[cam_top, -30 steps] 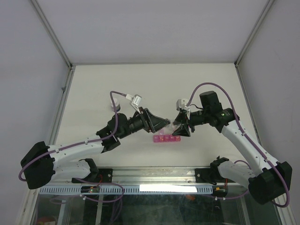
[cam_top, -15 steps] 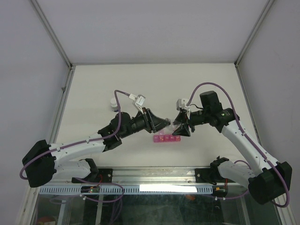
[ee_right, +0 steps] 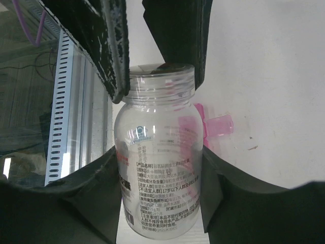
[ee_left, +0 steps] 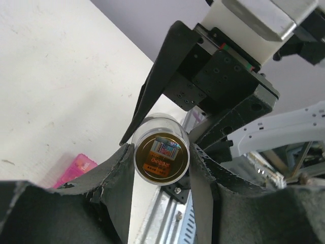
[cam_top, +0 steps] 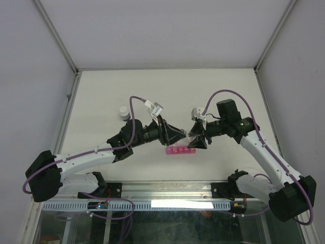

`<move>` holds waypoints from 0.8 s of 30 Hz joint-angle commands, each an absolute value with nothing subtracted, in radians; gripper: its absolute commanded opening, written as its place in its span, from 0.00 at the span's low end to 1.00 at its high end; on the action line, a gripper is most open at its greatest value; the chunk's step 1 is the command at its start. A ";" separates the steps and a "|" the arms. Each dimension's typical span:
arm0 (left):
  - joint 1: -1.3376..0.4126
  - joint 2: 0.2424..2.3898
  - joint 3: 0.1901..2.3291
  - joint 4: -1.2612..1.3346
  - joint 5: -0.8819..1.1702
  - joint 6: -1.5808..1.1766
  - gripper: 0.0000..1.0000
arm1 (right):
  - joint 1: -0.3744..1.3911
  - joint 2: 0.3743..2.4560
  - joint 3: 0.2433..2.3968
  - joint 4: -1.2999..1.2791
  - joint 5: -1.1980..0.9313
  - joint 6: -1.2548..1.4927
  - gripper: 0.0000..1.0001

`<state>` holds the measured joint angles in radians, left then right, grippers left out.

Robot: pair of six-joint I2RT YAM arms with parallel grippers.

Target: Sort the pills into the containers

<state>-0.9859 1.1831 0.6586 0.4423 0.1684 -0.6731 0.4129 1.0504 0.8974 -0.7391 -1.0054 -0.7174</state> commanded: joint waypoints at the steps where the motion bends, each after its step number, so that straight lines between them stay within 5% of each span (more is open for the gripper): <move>1: -0.989 1.200 0.693 0.467 0.444 -0.339 0.22 | 0.416 1.040 0.929 -0.673 -1.031 -0.709 0.00; 7: -0.911 1.252 0.727 0.451 0.791 0.048 0.23 | 0.415 1.037 0.930 -0.675 -1.029 -0.709 0.00; 12: -0.824 1.285 0.785 0.479 0.862 0.028 0.30 | 0.411 1.036 0.927 -0.676 -1.029 -0.710 0.00; 21: -0.816 1.150 0.641 0.659 0.581 -0.129 0.98 | 0.412 1.037 0.928 -0.675 -1.029 -0.712 0.00; 24: -0.816 1.080 0.562 0.704 0.528 -0.184 0.99 | 0.412 1.038 0.928 -0.676 -1.028 -0.712 0.00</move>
<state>-0.8227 1.1839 0.6369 0.5659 0.6346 -0.1131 0.4156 1.0504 0.8974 -0.7200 -1.0107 -0.7231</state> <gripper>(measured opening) 0.984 0.544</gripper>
